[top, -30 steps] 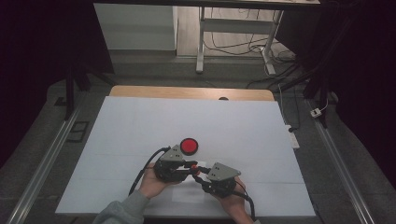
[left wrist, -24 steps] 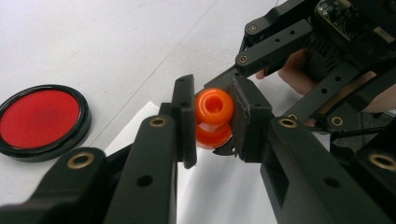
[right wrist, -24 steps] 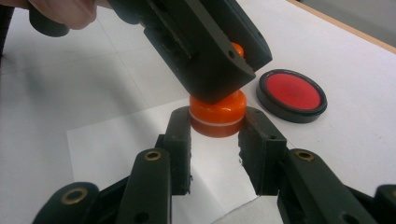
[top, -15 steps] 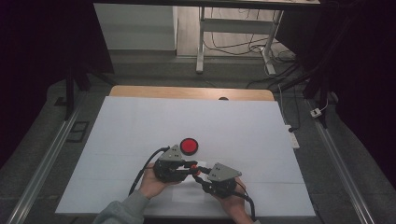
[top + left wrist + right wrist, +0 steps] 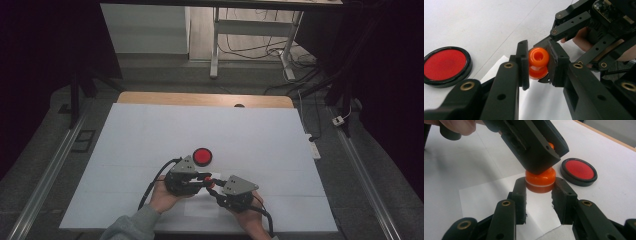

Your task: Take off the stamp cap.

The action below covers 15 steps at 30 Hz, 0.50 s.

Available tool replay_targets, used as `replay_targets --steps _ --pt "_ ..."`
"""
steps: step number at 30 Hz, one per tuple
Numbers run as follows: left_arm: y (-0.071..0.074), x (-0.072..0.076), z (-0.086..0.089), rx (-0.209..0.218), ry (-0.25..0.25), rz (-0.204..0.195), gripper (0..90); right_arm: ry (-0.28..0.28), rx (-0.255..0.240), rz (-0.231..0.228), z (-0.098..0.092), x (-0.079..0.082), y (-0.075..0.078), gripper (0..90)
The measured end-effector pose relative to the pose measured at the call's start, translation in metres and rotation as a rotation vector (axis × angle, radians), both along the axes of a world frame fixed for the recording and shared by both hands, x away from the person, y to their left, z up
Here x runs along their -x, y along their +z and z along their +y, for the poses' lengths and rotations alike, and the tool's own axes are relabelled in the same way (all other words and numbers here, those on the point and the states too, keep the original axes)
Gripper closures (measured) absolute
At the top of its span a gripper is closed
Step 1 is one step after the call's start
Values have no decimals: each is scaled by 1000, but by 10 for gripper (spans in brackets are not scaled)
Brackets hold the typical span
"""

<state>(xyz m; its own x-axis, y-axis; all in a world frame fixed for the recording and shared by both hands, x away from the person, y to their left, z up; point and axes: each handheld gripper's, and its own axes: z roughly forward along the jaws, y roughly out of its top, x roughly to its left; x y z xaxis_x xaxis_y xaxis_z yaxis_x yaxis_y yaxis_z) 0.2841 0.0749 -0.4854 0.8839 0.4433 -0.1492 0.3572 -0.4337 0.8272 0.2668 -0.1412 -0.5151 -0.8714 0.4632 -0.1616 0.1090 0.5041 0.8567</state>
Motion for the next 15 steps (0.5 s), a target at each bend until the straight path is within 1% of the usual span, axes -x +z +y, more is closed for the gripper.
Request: replay_targets --steps 5,9,15 --pt "0 0 -1 0 2 -8 724 -4 -2 -2 0 0 -1 646" --pt "0 0 -1 1 -1 -8 724 -6 -9 1 -1 0 -1 646" --pt "0 1 -1 0 0 -14 725 -5 -7 -7 -1 1 0 646"
